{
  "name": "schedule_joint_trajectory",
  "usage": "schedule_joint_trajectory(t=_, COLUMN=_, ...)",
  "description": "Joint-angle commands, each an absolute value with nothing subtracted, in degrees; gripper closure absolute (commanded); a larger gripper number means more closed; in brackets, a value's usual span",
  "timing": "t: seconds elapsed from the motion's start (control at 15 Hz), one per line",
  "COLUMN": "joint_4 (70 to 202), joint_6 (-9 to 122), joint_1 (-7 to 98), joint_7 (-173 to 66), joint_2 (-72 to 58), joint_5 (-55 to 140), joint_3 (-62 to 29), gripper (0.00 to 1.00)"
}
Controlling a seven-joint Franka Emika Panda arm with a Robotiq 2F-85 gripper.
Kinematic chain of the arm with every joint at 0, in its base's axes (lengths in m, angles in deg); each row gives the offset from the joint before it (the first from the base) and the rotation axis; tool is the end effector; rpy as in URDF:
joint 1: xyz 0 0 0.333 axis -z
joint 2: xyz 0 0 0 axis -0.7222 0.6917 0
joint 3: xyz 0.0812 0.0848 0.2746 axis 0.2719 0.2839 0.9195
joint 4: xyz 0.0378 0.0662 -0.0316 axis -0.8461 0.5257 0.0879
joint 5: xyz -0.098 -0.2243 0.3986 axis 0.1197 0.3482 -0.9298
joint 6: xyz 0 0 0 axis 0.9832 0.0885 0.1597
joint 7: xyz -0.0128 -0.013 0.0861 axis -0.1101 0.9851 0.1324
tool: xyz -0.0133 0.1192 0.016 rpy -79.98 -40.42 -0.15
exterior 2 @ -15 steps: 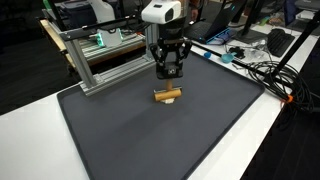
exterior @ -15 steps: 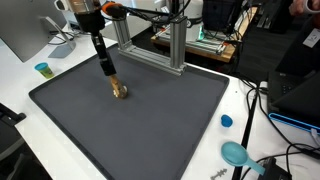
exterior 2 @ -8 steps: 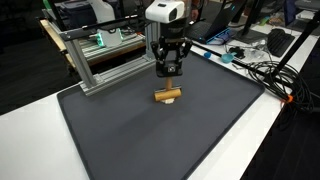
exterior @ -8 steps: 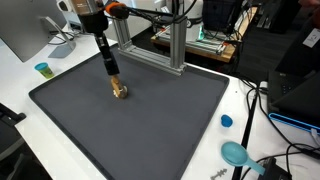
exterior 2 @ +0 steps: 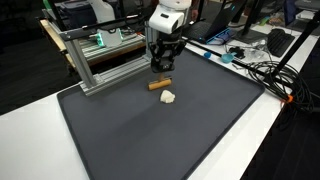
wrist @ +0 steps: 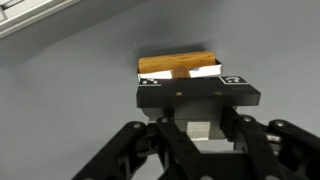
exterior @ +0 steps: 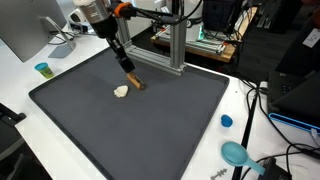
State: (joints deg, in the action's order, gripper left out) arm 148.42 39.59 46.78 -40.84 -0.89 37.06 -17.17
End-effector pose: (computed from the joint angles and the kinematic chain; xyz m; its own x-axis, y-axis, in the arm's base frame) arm 0.6720 -0.0525 0.2337 0.9044 -0.3971 -0.1558 -0.3955 -0.9175 0.0427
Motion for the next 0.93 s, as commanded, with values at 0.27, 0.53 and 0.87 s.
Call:
schedule_joint_trajectory(t=0.27, joint_4=151.7, joint_6=40.9, joint_1=47.0, joint_7=-44.2, joint_2=-7.4, joint_5=36.5, joint_3=-16.7, gripper=0.78)
schedule_joint_trajectory(t=0.53, joint_4=153.1, joint_6=49.2, joint_1=46.8, joint_7=-43.4, joint_2=-8.2, joint_5=36.1, joint_3=-16.5, gripper=0.78)
schedule_joint_trajectory(t=0.87, joint_4=153.0, joint_6=56.3, joint_1=46.3, joint_7=-40.6, joint_2=-4.5, joint_5=39.0, joint_3=-17.4, gripper=0.78)
